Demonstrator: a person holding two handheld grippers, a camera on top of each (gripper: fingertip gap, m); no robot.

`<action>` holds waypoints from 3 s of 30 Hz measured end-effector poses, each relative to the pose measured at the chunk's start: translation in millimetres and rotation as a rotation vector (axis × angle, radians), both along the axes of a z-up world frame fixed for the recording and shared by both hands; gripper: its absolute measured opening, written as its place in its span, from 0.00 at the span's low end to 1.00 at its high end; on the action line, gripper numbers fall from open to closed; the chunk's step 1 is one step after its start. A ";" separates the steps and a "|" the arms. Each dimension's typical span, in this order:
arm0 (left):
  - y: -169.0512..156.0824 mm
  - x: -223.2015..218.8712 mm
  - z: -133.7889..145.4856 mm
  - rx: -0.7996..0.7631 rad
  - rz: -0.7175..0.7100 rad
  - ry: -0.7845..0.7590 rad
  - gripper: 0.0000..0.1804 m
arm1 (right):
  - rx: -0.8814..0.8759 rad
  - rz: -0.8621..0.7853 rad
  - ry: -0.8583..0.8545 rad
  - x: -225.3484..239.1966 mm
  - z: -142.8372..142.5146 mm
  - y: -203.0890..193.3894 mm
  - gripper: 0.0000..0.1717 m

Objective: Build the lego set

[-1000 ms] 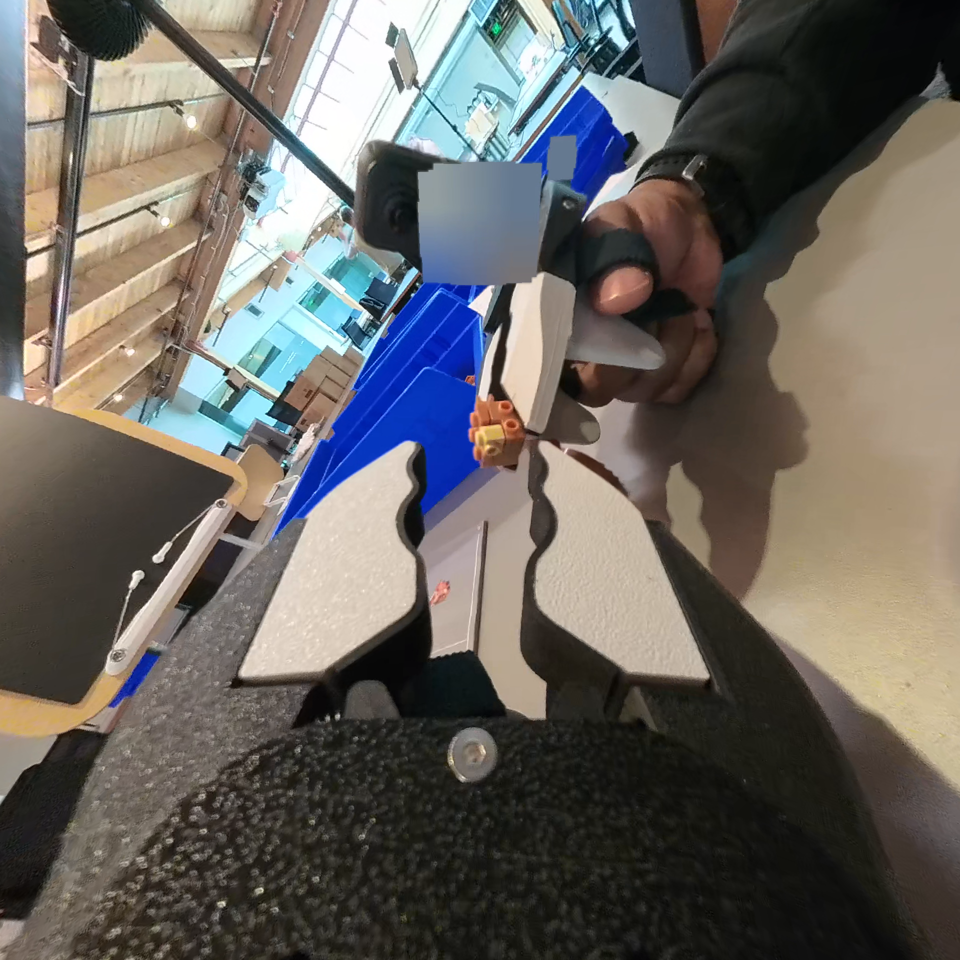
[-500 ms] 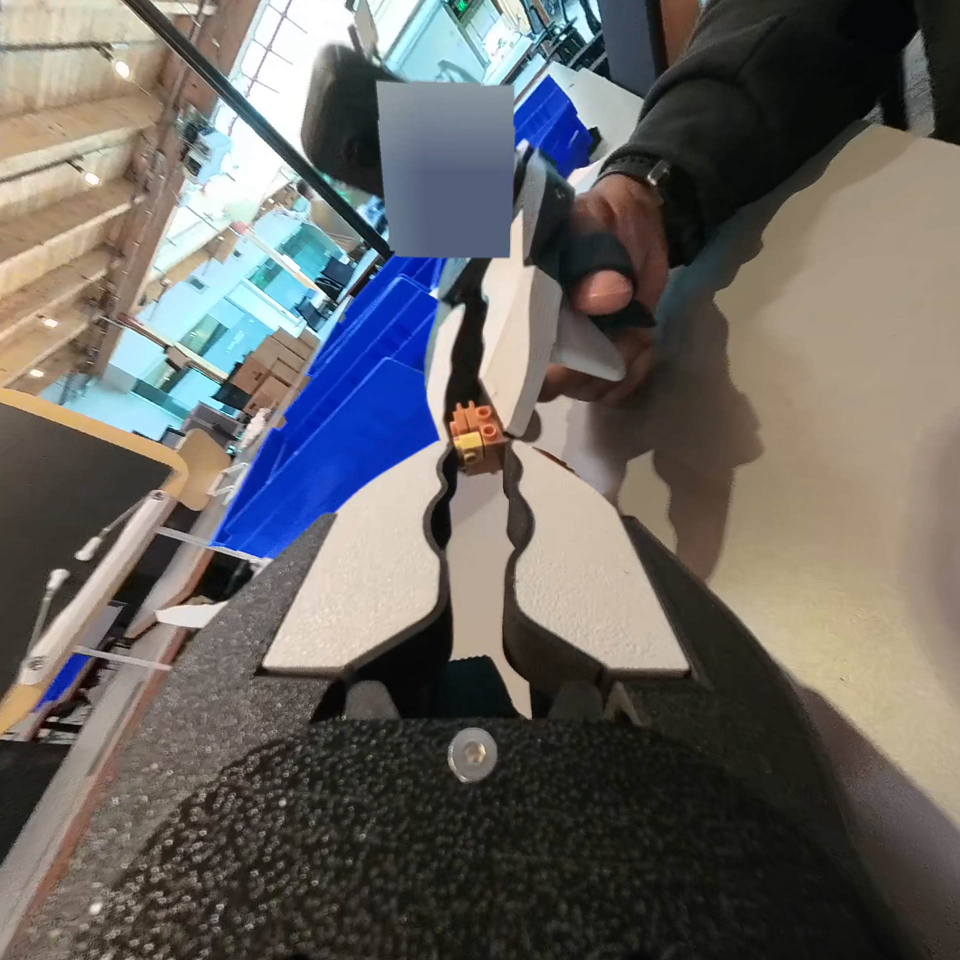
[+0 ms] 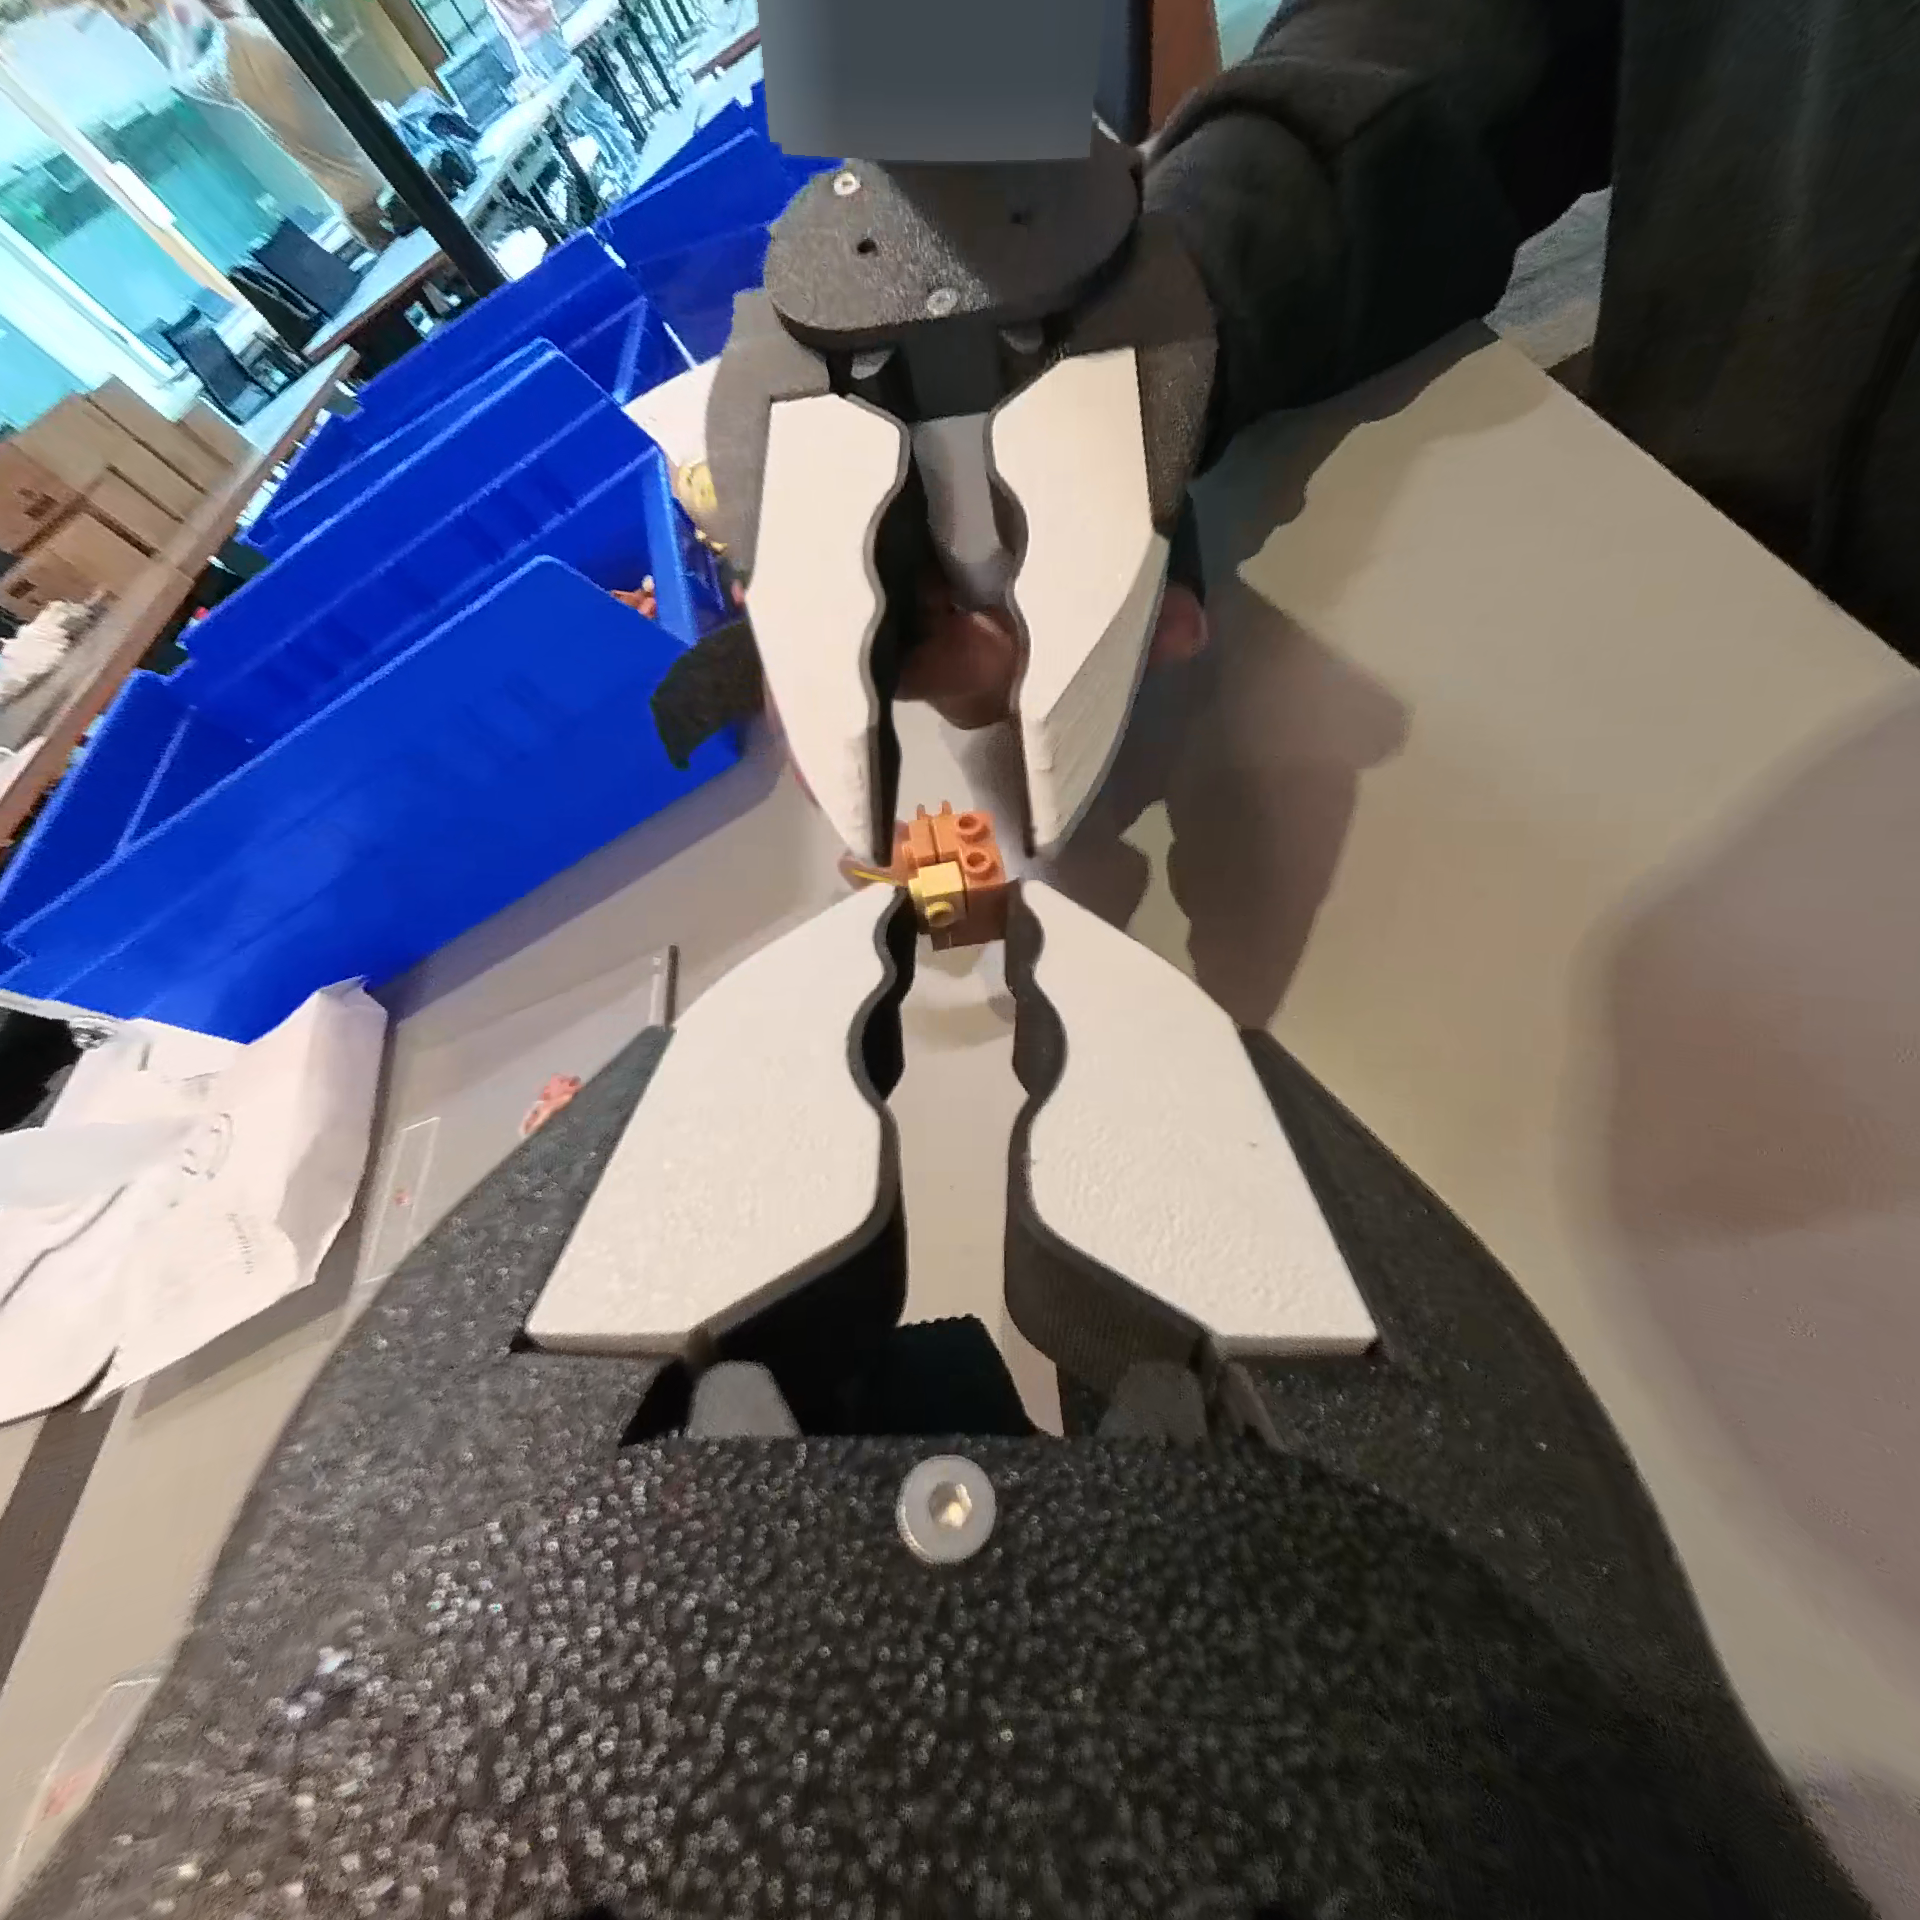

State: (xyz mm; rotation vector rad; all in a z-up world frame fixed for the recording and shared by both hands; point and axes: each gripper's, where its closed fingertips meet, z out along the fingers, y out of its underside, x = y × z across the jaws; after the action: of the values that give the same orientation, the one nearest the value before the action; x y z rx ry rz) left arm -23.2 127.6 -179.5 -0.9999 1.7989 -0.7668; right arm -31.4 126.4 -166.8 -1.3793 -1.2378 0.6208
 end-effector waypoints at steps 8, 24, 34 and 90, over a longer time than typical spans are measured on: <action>-6.9 -1.0 -3.7 -0.047 -0.025 0.048 0.09 | 0.020 0.019 -0.034 -1.9 -5.4 -4.1 0.09; -5.7 0.1 -5.3 -0.072 -0.006 0.074 0.08 | 0.014 -0.001 -0.057 0.2 -7.8 -3.0 0.08; -1.4 1.7 8.2 -0.059 0.010 -0.051 0.14 | 0.011 0.006 0.058 2.2 4.8 -1.6 0.08; 4.4 -3.2 -23.9 -0.089 0.097 0.213 0.08 | -0.122 -0.038 -0.068 -1.4 -23.5 8.0 0.12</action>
State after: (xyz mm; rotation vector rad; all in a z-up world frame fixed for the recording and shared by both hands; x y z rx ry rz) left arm -26.3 132.0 -203.4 -1.2580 1.8943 -0.7070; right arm -32.8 134.4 -190.3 -1.5333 -1.2417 0.6365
